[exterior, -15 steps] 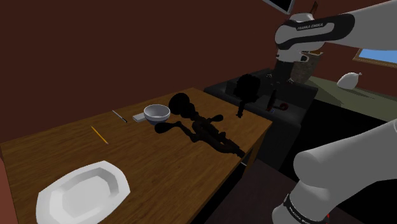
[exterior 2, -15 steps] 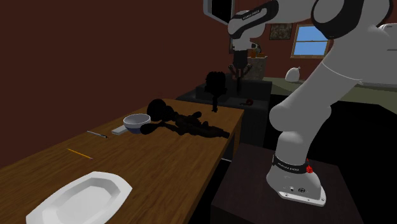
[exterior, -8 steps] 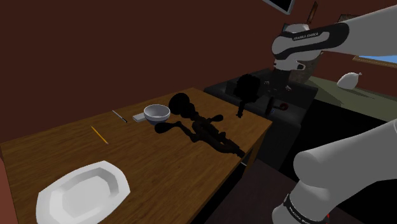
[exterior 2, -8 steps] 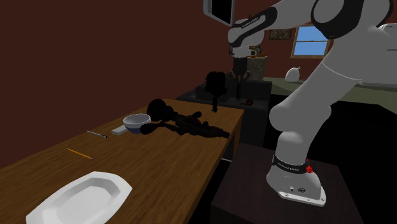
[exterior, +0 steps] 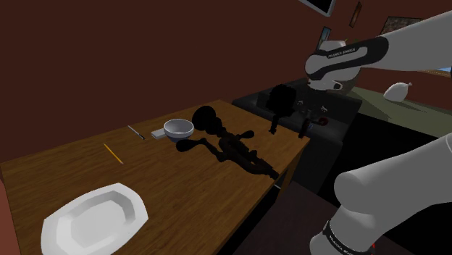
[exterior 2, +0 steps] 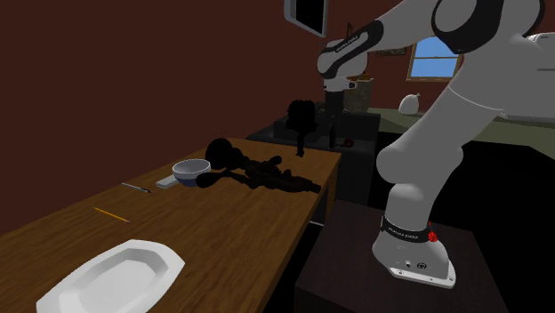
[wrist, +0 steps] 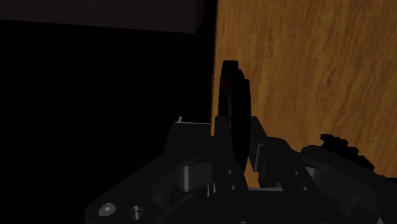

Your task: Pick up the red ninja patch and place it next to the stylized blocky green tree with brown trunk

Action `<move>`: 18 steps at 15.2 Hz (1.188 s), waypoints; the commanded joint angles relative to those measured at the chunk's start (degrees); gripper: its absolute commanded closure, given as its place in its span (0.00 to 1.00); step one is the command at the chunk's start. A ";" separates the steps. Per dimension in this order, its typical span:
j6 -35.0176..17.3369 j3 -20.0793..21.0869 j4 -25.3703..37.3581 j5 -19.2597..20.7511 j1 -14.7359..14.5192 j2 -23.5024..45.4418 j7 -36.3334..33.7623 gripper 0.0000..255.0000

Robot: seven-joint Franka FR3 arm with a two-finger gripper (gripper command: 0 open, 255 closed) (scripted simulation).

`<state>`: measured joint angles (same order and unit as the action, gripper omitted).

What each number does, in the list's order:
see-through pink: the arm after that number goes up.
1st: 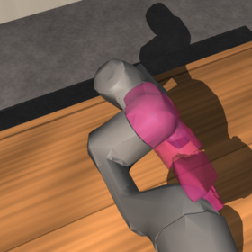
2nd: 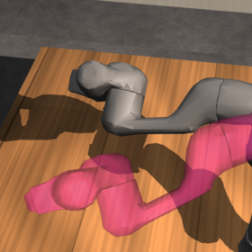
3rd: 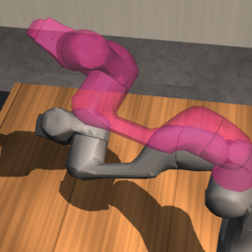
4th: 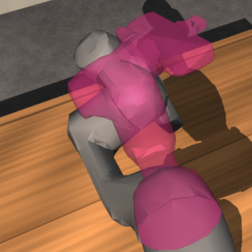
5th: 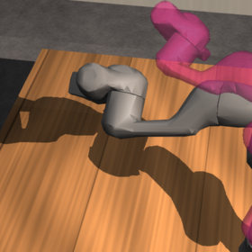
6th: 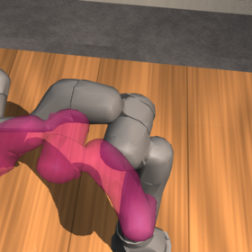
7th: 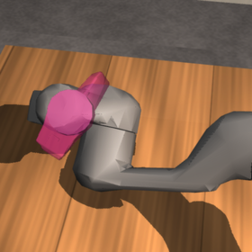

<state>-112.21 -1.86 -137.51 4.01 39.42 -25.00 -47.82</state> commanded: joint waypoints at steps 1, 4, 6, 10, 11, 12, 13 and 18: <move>-1.68 -0.11 -1.35 0.09 0.06 0.28 0.03 1.00; -4.15 -0.15 -3.13 0.17 0.09 0.97 -0.09 1.00; -5.82 -0.18 -4.26 0.22 0.11 1.51 -0.17 1.00; -9.21 -0.24 -6.39 0.35 0.15 2.78 -0.35 1.00; -10.07 -0.25 -6.89 0.38 0.16 3.14 -0.39 1.00; -10.93 -0.27 -7.38 0.41 0.17 3.51 -0.44 1.00; -11.80 -0.28 -7.86 0.45 0.18 3.90 -0.48 1.00; -16.26 -0.35 -10.09 0.64 0.24 6.13 -0.73 1.00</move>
<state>-127.49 -2.20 -147.38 4.63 39.66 -19.58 -48.50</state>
